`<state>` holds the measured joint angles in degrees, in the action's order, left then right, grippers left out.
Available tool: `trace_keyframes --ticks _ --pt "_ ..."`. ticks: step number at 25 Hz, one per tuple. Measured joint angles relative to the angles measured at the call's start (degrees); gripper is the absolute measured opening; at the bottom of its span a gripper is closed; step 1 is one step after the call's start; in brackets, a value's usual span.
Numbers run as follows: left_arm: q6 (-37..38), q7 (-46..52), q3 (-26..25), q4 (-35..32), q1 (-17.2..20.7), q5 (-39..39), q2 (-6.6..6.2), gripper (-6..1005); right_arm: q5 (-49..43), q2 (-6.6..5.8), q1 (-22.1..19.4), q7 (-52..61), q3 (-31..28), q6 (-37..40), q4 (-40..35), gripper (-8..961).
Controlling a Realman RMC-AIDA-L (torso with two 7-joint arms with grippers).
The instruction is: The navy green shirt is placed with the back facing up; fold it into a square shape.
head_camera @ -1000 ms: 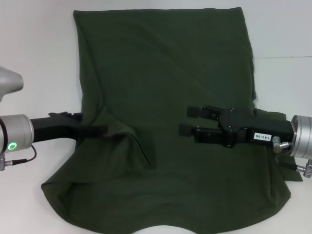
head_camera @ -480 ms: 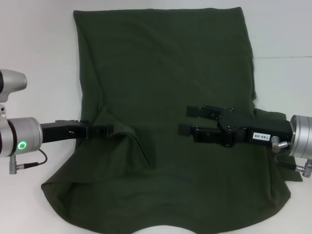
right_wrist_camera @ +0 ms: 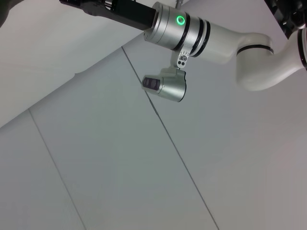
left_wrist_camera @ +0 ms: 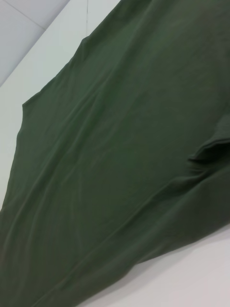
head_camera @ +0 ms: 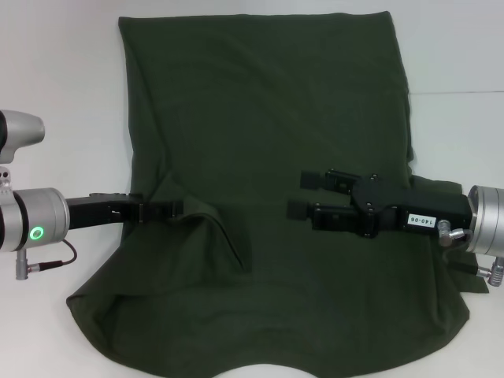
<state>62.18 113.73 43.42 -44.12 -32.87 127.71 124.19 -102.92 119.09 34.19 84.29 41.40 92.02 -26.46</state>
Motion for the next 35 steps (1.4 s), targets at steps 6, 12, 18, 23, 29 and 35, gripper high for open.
trace_keyframes --ticks 6,12,18,23,29,35 --pt "-0.2 -0.1 0.0 0.5 0.0 0.0 -0.05 938 0.0 0.0 0.0 0.0 0.0 0.0 0.0 908" --pt "-0.6 -0.3 0.2 1.1 0.0 0.1 -0.1 938 0.0 0.0 0.0 0.0 -0.1 0.0 0.0 908" --pt "-1.0 -0.5 0.2 1.1 -0.1 0.1 -0.09 938 0.0 0.0 0.0 0.0 -0.1 0.0 0.0 908" --pt "-2.5 -0.7 -0.1 1.0 -0.1 0.1 -0.08 898 0.0 -0.07 -0.1 0.0 -0.1 0.0 0.0 908" --pt "-3.0 -0.6 0.2 1.2 -0.3 1.1 -0.16 664 0.0 -0.16 -0.2 0.0 -0.1 0.0 0.0 908" --pt "-3.1 -0.5 0.2 1.2 -0.4 1.3 -0.18 502 0.0 -0.19 -0.1 0.0 -0.1 0.0 0.0 908"
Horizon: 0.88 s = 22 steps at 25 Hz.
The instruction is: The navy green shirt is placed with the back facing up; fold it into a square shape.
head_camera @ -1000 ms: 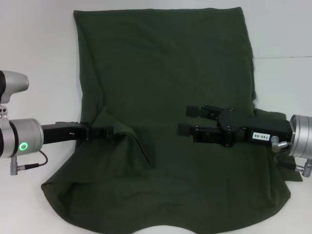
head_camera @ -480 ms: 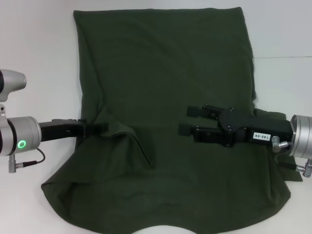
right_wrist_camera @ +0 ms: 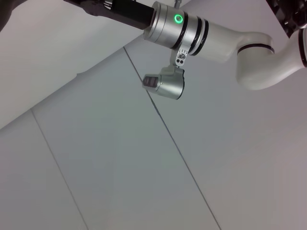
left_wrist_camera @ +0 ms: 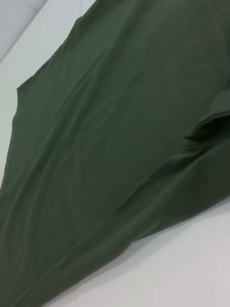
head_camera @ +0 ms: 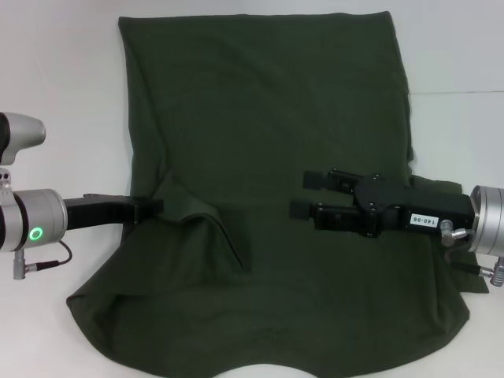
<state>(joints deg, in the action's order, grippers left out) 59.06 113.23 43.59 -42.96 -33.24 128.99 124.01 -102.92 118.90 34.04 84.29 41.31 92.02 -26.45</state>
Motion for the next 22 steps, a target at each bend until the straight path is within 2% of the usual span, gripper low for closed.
trace_keyframes --ticks 3,8,14,22 --pt "0.0 0.0 0.0 0.0 0.0 0.0 0.0 421 0.0 0.01 0.1 0.0 0.0 0.0 0.0 907" --pt "0.0 0.0 0.0 0.1 0.0 0.1 0.0 190 0.0 0.01 0.1 0.0 0.0 0.0 0.0 907" --pt "0.7 0.0 0.0 0.1 0.0 0.0 0.0 3 0.0 0.01 0.0 -0.2 0.0 0.0 0.0 907" --pt "3.0 0.4 0.0 -0.1 -1.6 -0.5 0.03 19 0.0 0.07 -0.1 -0.4 0.0 0.1 0.0 907"
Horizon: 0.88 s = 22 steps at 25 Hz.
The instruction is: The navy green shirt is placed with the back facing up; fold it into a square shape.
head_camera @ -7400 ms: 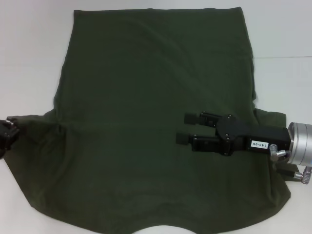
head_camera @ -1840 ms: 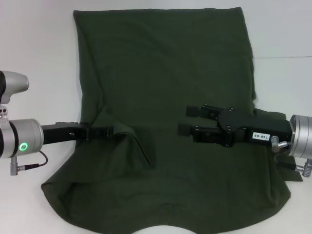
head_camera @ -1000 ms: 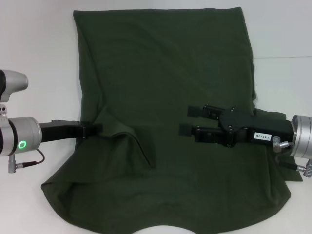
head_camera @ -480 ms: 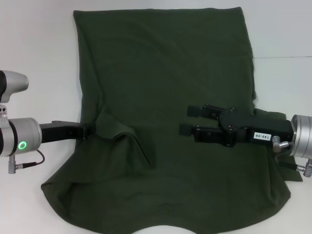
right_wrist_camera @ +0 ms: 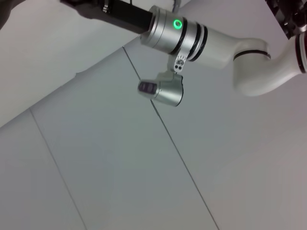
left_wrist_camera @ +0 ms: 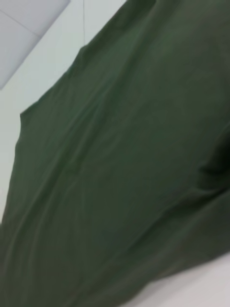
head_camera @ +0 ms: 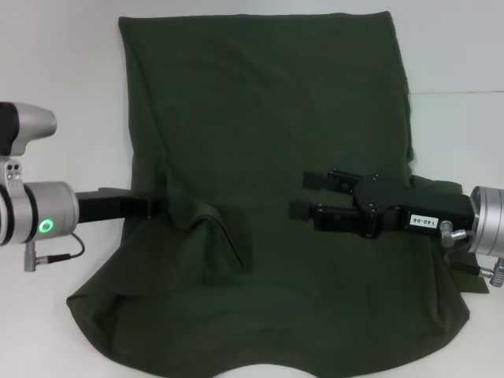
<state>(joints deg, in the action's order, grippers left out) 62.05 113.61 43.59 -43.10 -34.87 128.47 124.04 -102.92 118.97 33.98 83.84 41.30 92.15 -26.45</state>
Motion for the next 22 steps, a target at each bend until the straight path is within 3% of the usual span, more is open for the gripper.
trace_keyframes --ticks 22 --pt "0.5 0.4 0.2 6.9 -7.8 -6.9 0.35 63 0.0 -0.28 -0.6 -0.2 0.0 0.2 0.0 907"
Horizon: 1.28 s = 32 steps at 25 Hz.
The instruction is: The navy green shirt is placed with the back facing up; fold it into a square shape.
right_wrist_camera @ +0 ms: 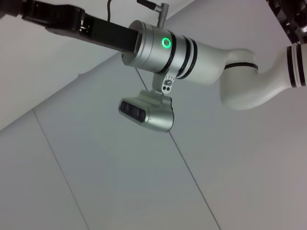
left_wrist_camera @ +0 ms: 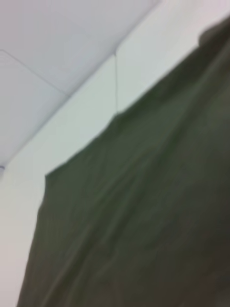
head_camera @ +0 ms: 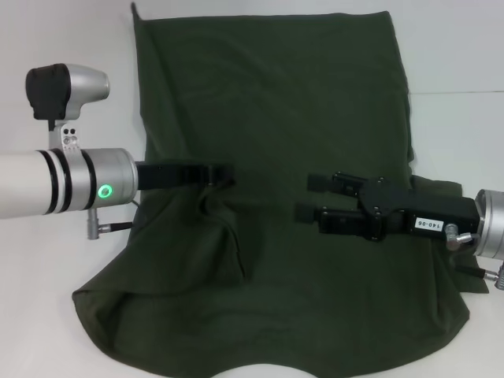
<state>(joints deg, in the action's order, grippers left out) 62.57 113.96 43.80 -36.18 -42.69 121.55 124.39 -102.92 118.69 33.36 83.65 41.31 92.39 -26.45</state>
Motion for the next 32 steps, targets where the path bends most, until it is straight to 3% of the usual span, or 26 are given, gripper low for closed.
trace_keyframes --ticks 5,10,18,26,29,32 --pt "0.2 -3.2 0.5 2.1 0.8 -8.5 -0.02 73 0.0 -0.1 0.0 0.0 0.0 0.0 0.0 907" --pt "0.5 -4.8 0.0 2.1 2.8 -13.6 -0.17 253 0.0 -0.27 0.0 0.0 0.0 0.1 0.0 907" --pt "1.1 -6.4 0.0 1.6 5.1 -14.5 -0.27 497 0.1 -0.86 -0.3 0.1 -1.9 0.4 0.0 906" --pt "-3.3 -8.2 0.0 2.8 7.8 -13.9 -0.02 787 0.1 -2.85 -0.1 3.1 -4.8 3.2 -0.1 906" --pt "-3.4 -8.9 0.6 4.0 7.8 -13.8 0.05 873 0.1 -2.95 0.2 3.8 -4.8 3.2 -0.1 906" --pt "-2.9 -9.1 2.4 5.1 7.1 -13.9 0.06 873 0.1 -2.96 0.4 3.9 -4.8 3.3 -0.2 906"
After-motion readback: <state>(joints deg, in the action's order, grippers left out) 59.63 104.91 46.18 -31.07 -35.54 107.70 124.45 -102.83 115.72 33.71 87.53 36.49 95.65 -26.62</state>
